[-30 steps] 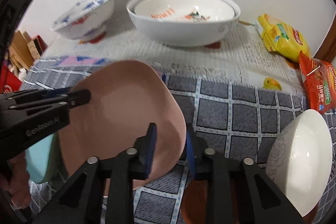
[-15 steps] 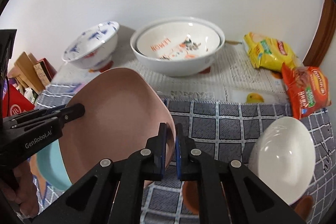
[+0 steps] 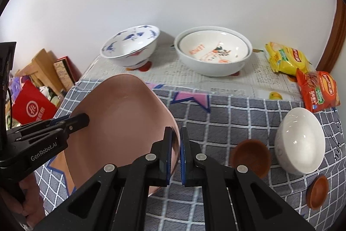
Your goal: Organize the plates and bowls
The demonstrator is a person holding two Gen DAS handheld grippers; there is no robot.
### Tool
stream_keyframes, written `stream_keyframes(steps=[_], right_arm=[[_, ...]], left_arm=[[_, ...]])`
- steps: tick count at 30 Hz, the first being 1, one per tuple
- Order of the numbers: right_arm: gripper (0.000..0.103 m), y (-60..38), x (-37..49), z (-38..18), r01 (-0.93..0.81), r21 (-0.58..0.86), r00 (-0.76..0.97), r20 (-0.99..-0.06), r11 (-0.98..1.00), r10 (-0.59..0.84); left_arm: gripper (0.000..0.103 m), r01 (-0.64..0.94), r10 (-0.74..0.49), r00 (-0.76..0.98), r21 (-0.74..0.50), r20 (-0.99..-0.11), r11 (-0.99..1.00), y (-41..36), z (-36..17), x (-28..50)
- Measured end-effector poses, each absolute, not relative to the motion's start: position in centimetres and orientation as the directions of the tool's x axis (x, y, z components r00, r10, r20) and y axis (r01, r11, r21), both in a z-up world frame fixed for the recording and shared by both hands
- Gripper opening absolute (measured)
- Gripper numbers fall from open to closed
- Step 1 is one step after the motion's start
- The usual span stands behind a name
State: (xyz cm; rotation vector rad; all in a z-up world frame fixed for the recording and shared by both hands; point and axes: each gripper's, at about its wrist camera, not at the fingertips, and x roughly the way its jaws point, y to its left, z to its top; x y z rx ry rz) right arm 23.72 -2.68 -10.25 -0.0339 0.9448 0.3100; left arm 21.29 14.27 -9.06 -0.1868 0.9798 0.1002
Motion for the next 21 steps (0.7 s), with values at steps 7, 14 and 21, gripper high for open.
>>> stream_keyframes(steps=[7, 14, 21], right_arm=[[0.007, 0.1, 23.1, -11.4, -0.325, 0.125, 0.503, -0.816, 0.937, 0.284], [0.007, 3.1, 24.4, -13.7, -0.382, 0.146, 0.448, -0.835, 0.913, 0.321], [0.007, 4.7, 26.3, -15.3, -0.411, 0.147, 0.419, -0.846, 0.900, 0.330]], left_arm=[[0.014, -0.233, 0.025, 0.536, -0.119, -0.844, 0.965, 17.3, -10.3, 19.8], [0.015, -0.313, 0.043, 0.496, -0.132, -0.868, 0.941, 20.1, -12.7, 19.7], [0.015, -0.349, 0.034, 0.477, -0.154, -0.878, 0.924, 21.2, -14.3, 20.6]])
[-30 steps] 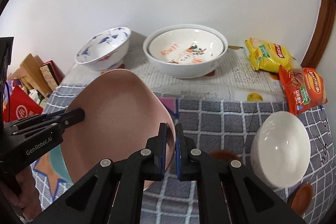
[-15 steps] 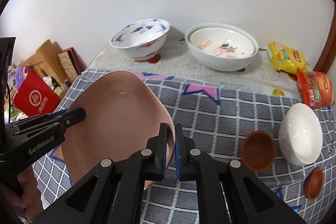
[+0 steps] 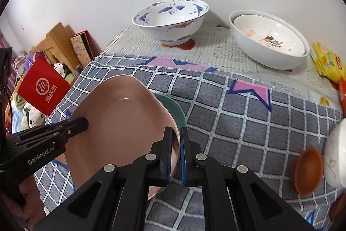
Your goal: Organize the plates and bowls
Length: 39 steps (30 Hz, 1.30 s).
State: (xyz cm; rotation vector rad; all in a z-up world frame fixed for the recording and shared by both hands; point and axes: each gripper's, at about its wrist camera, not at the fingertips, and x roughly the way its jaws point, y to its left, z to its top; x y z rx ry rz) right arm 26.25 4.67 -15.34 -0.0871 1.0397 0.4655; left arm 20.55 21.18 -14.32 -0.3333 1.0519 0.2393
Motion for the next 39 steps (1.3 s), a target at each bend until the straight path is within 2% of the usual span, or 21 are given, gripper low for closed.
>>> stream_keyframes(steps=[20, 22, 25, 30, 32, 33, 34, 39], right_arm=[[0.015, 6.1, 28.3, -16.5, -0.477, 0.028, 0.454, -0.848, 0.879, 0.273], [0.024, 5.6, 28.0, -16.1, -0.465, 0.042, 0.456, -0.844, 0.885, 0.280], [0.030, 4.8, 27.1, -15.4, -0.449, 0.062, 0.467, -0.834, 0.892, 0.293], [0.030, 4.0, 25.8, -15.6, -0.438, 0.111, 0.435, -0.842, 0.892, 0.319], [0.027, 4.2, 25.7, -16.2, -0.441, 0.107, 0.428, -0.848, 0.891, 0.313], [0.016, 4.3, 25.7, -16.5, -0.439, 0.104, 0.425, -0.851, 0.892, 0.308], [0.011, 4.4, 25.8, -16.8, -0.428, 0.087, 0.431, -0.855, 0.899, 0.288], [0.009, 4.3, 26.9, -17.3, -0.416, 0.110, 0.402, -0.868, 0.903, 0.291]], left_arm=[[0.014, -0.299, -0.016, 0.454, -0.169, -0.891, 0.939, 20.3, -15.8, 19.9], [0.014, -0.290, -0.014, 0.453, -0.162, -0.891, 0.943, 20.1, -15.8, 19.5], [0.014, -0.281, -0.017, 0.452, -0.160, -0.892, 0.946, 19.9, -15.7, 19.1], [0.014, -0.265, -0.021, 0.453, -0.157, -0.891, 0.951, 19.6, -15.7, 18.8], [0.014, -0.250, -0.030, 0.450, -0.158, -0.893, 0.955, 19.3, -15.7, 18.6], [0.014, -0.245, -0.033, 0.450, -0.159, -0.892, 0.956, 19.2, -15.6, 18.5], [0.014, -0.239, -0.038, 0.452, -0.161, -0.891, 0.958, 19.2, -15.5, 18.4], [0.015, -0.209, -0.050, 0.442, -0.157, -0.896, 0.965, 19.1, -15.5, 18.4]])
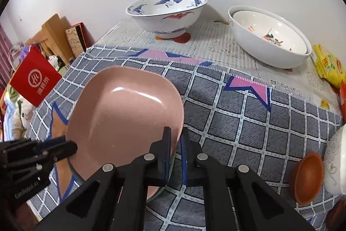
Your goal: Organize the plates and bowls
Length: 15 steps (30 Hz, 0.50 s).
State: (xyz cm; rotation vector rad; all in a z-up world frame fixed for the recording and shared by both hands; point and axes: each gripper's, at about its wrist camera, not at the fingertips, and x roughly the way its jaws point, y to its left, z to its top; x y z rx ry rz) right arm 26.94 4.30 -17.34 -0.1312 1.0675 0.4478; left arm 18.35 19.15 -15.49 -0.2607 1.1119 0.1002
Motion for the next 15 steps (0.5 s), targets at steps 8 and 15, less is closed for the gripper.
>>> stream_keyframes(steps=[8, 15], right_arm=[[0.017, 3.5, 26.0, -17.2, -0.434, 0.103, 0.407, -0.864, 0.895, 0.297], [0.018, 3.1, 24.4, -17.0, -0.445, 0.115, 0.403, -0.860, 0.888, 0.313]], left_arm=[[0.026, -0.222, -0.048, 0.496, -0.180, -0.867, 0.958, 19.8, -13.9, 18.0], [0.020, -0.211, -0.031, 0.445, -0.138, -0.895, 0.968, 18.5, -15.9, 18.4]])
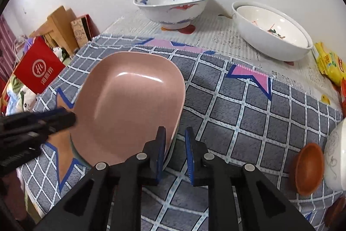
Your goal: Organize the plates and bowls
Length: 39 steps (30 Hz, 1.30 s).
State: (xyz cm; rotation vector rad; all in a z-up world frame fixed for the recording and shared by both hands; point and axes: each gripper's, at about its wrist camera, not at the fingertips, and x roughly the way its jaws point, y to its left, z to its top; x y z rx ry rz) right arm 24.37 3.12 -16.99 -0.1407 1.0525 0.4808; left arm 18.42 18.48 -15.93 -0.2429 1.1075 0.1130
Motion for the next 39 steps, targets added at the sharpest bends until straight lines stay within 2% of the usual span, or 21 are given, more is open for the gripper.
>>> stream_keyframes(steps=[1, 4, 10, 19, 24, 31, 39], right_arm=[[0.018, 2.9, 24.2, -16.9, -0.445, 0.122, 0.403, -0.857, 0.887, 0.320], [0.019, 2.3, 23.7, -16.6, -0.435, 0.120, 0.417, -0.851, 0.892, 0.318], [0.020, 1.5, 24.1, -15.9, -0.420, 0.164, 0.433, -0.828, 0.893, 0.356], [0.020, 2.2, 26.9, -15.5, -0.412, 0.191, 0.455, -0.804, 0.891, 0.383], [0.020, 3.2, 27.3, -17.4, -0.431, 0.144, 0.429, -0.836, 0.891, 0.343], [0.020, 0.9, 26.5, -16.5, -0.407, 0.220, 0.420, -0.817, 0.886, 0.396], [0.023, -6.1, 22.9, -11.9, -0.296, 0.091, 0.577, -0.777, 0.951, 0.254]], left_arm=[[0.016, -0.212, -0.005, 0.439, -0.109, -0.899, 0.971, 18.2, -16.0, 18.2], [0.015, -0.214, -0.018, 0.452, -0.128, -0.892, 0.968, 18.1, -15.3, 17.5], [0.022, -0.221, 0.016, 0.488, -0.106, -0.873, 0.969, 18.4, -13.5, 18.6], [0.022, -0.254, 0.010, 0.487, -0.131, -0.873, 0.958, 19.5, -14.8, 22.0], [0.022, -0.267, -0.008, 0.442, -0.140, -0.897, 0.954, 19.9, -17.1, 22.6], [0.022, -0.271, 0.012, 0.484, -0.137, -0.875, 0.953, 20.1, -14.8, 21.2], [0.022, -0.180, -0.018, 0.546, -0.139, -0.838, 0.974, 15.2, -10.9, 20.3]])
